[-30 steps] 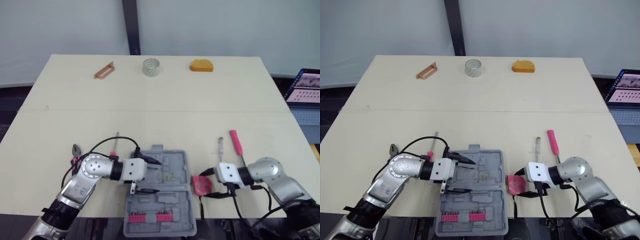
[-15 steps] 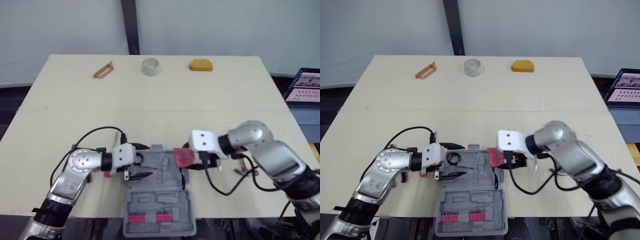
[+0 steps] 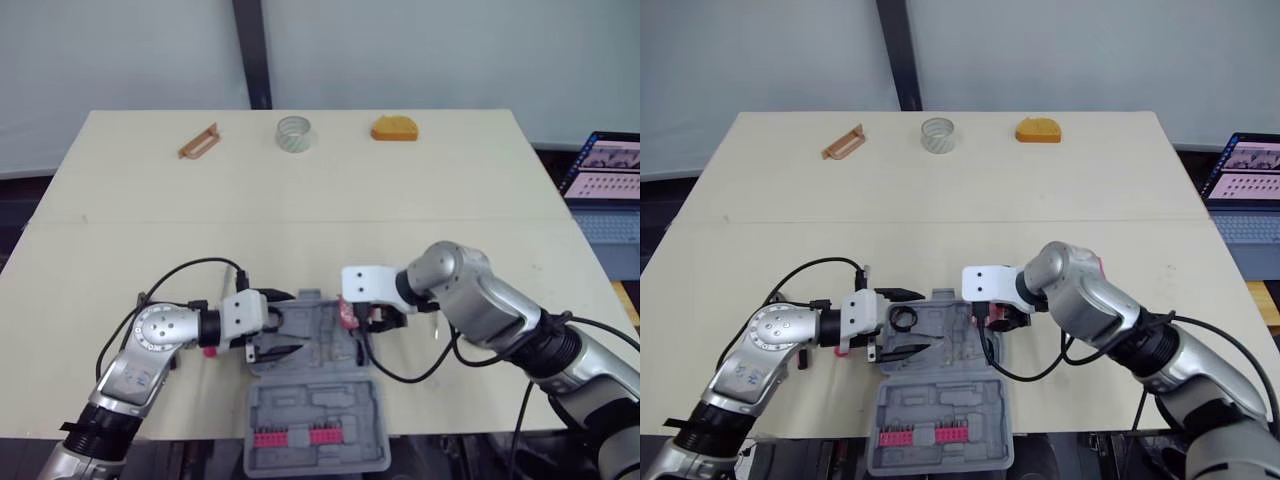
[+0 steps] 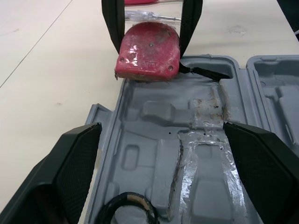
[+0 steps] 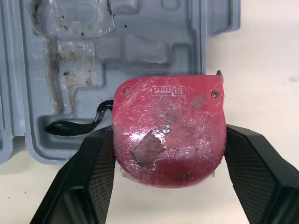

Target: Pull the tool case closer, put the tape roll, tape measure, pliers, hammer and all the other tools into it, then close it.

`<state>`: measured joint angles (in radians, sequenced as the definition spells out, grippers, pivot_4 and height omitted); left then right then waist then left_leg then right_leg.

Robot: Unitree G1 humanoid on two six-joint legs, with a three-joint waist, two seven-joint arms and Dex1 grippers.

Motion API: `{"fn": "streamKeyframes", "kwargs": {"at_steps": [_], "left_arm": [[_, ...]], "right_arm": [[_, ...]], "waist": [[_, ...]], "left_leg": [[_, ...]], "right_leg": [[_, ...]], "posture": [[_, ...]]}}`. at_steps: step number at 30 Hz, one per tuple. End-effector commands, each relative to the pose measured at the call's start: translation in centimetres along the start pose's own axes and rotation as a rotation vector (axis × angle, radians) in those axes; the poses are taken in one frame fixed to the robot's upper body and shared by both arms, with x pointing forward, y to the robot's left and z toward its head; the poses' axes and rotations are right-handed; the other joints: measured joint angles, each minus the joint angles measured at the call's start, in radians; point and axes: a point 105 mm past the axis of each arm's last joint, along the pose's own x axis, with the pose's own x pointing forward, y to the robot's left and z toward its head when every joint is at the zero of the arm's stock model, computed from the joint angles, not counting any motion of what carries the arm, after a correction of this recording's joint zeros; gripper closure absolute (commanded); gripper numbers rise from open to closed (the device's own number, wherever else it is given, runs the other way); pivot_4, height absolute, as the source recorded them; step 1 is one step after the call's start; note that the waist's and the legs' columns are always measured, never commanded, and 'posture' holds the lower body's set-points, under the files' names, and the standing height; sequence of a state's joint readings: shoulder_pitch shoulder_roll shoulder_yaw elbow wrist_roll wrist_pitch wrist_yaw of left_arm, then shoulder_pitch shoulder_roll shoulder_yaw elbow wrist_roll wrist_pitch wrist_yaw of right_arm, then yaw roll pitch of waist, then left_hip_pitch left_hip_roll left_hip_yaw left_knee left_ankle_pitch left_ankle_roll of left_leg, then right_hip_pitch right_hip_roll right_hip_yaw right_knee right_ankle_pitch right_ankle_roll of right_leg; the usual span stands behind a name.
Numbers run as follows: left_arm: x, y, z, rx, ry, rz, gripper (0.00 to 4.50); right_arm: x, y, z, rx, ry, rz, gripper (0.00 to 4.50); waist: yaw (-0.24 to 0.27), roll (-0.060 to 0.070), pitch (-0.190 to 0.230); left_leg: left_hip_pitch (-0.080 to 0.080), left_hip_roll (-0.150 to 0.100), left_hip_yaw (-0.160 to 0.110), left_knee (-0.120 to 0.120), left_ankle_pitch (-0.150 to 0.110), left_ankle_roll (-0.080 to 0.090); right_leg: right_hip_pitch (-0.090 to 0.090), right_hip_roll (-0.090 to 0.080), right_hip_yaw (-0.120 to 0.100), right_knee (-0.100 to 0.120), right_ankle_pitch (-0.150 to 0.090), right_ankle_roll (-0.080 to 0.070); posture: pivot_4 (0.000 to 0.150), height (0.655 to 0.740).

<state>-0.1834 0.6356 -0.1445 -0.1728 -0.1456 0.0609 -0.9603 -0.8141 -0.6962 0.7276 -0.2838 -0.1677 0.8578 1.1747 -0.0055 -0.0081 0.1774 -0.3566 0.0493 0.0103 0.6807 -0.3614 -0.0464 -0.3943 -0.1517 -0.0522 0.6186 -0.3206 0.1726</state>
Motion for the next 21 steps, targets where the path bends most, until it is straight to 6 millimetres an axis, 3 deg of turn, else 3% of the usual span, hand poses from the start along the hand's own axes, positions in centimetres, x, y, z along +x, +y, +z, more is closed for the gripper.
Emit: {"fn": "streamKeyframes", "kwargs": {"at_steps": [1, 21], "left_arm": [[0.1, 0.2, 0.4, 0.022, -0.017, 0.007, 0.00], [0.3, 0.1, 0.4, 0.024, -0.022, 0.003, 0.00]], "right_arm": [[0.2, 0.2, 0.3, -0.031, 0.000, -0.022, 1.57], [1.6, 0.8, 0.9, -0.053, -0.027, -0.009, 1.57]], "waist": [[0.000, 0.000, 0.000], [0.001, 0.000, 0.000]], "left_leg": [[0.000, 0.000, 0.000, 0.000, 0.000, 0.000], [0.000, 0.000, 0.000, 0.000, 0.000, 0.000]], "right_leg": [[0.000, 0.000, 0.000, 0.000, 0.000, 0.000], [0.000, 0.000, 0.000, 0.000, 0.000, 0.000]], "posture": [[0.150, 0.7400], [0.150, 0.7400]]}}
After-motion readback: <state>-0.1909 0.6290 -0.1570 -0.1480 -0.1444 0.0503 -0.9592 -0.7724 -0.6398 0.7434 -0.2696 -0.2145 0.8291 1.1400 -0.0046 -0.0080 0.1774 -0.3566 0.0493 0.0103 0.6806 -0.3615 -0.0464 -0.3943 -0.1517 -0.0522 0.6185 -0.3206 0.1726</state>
